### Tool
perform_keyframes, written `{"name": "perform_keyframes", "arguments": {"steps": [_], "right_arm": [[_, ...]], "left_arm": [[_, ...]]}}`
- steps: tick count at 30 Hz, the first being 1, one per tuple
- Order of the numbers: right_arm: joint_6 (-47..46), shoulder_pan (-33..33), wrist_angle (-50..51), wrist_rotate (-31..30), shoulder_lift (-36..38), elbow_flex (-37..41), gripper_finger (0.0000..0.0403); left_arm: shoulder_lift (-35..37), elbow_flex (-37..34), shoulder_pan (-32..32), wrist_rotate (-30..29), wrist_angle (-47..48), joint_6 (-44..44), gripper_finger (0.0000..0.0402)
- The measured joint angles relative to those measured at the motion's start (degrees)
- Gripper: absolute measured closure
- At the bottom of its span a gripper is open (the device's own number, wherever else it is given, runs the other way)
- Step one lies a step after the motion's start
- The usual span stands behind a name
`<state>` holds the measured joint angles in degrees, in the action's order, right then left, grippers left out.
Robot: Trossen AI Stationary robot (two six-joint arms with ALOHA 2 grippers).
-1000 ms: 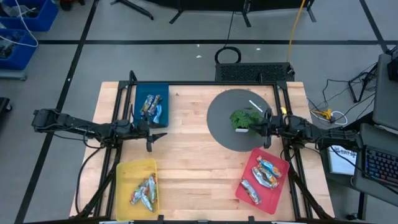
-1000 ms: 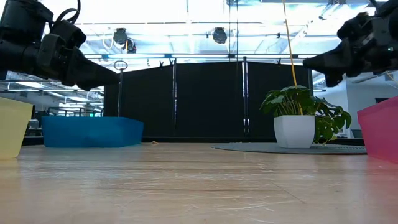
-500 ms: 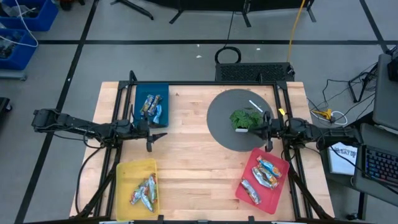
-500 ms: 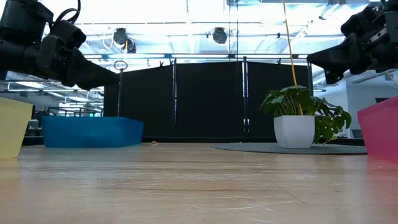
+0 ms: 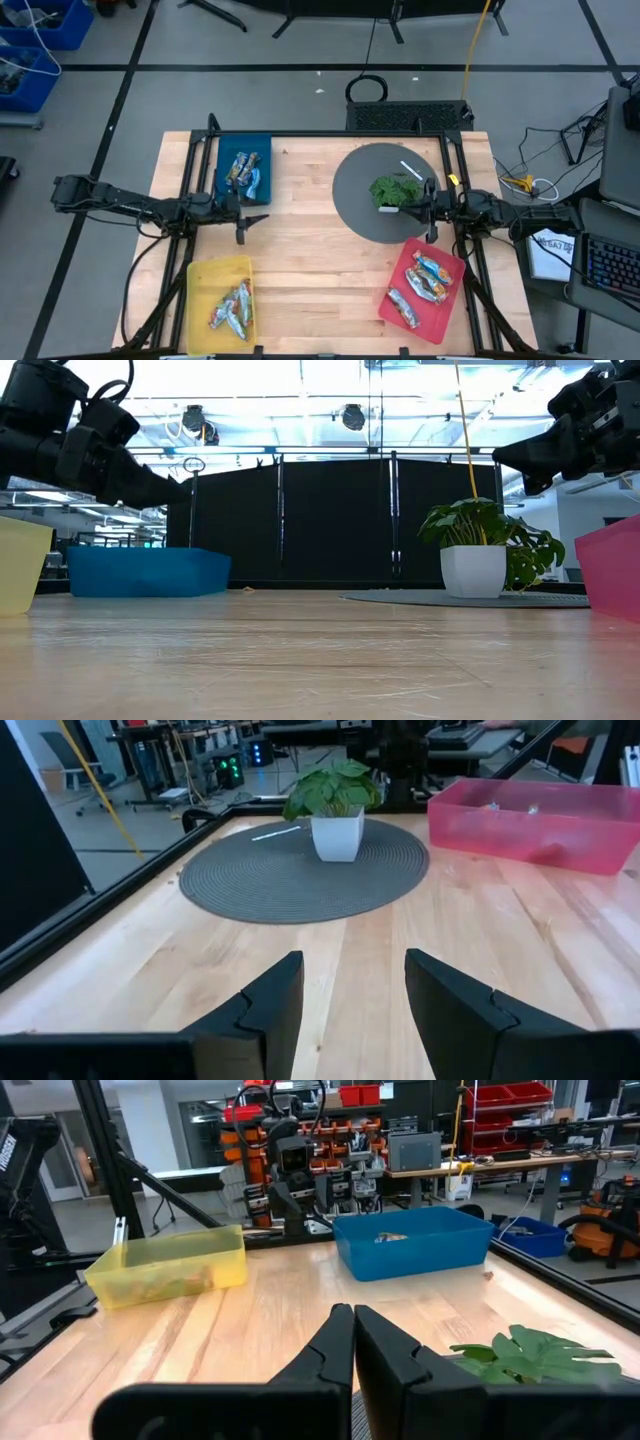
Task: Pick and place Granola Bars by type
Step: Return to Home Position
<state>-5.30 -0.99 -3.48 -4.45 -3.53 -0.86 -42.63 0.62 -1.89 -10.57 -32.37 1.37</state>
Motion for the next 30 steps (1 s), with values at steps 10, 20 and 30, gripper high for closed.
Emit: {"name": "perform_keyframes", "arguments": {"steps": [10, 20, 30], "right_arm": [[0.0, -0.02, -0.03, 0.0, 0.0, 0.0, 0.0396], [0.0, -0.02, -0.05, 0.0, 0.0, 0.0, 0.0396], [0.0, -0.02, -0.03, 0.0, 0.0, 0.0, 0.0396]], "left_arm": [[0.0, 0.0, 0.0, 0.0, -0.27, -1.66, 0.0222], [0.0, 0.0, 0.0, 0.0, -0.36, -1.64, 0.0222], [0.0, 0.0, 0.0, 0.0, -0.38, -1.62, 0.0222]]}}
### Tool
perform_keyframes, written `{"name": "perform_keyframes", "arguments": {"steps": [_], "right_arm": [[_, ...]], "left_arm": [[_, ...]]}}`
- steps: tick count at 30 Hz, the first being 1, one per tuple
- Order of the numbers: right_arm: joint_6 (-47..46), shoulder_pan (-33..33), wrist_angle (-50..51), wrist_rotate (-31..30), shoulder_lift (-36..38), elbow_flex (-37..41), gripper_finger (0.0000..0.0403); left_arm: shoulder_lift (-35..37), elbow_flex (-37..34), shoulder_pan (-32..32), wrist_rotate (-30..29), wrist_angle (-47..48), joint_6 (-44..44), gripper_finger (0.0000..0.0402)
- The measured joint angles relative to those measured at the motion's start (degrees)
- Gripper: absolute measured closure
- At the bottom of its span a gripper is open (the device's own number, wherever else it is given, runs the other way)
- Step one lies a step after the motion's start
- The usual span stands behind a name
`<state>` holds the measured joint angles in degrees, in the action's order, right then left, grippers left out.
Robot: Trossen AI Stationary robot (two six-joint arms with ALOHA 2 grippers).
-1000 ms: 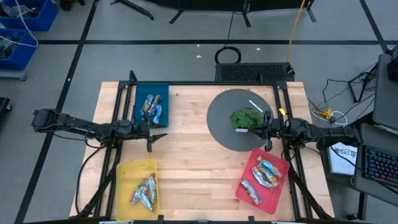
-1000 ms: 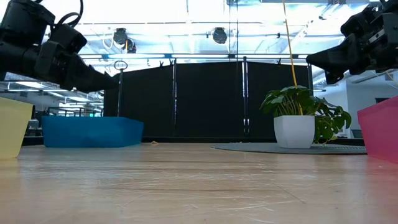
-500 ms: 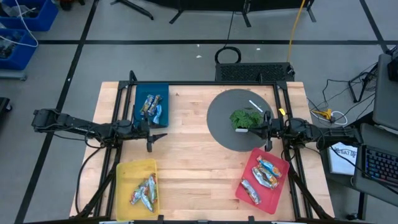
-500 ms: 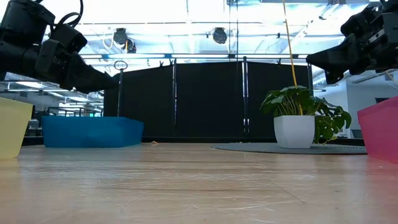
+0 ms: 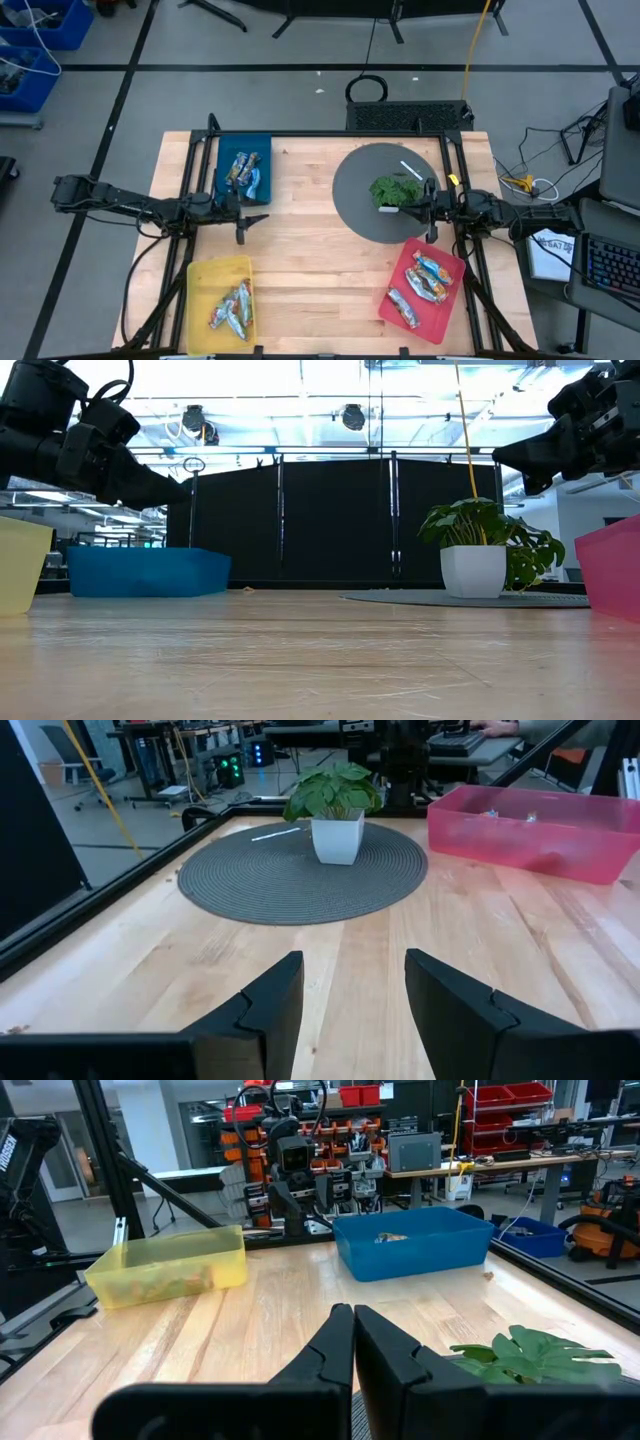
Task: Pick and place Granola Bars by type
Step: Return to Home Position
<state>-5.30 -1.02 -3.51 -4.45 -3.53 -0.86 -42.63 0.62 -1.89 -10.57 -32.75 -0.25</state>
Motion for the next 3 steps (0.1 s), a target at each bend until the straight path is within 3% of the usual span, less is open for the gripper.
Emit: {"name": "perform_keyframes", "arguments": {"steps": [3], "right_arm": [[0.0, 0.0, -0.02, 0.0, 0.0, 0.0, 0.0396]], "left_arm": [[0.0, 0.0, 0.0, 0.0, -0.01, 0.0, 0.0222]]}}
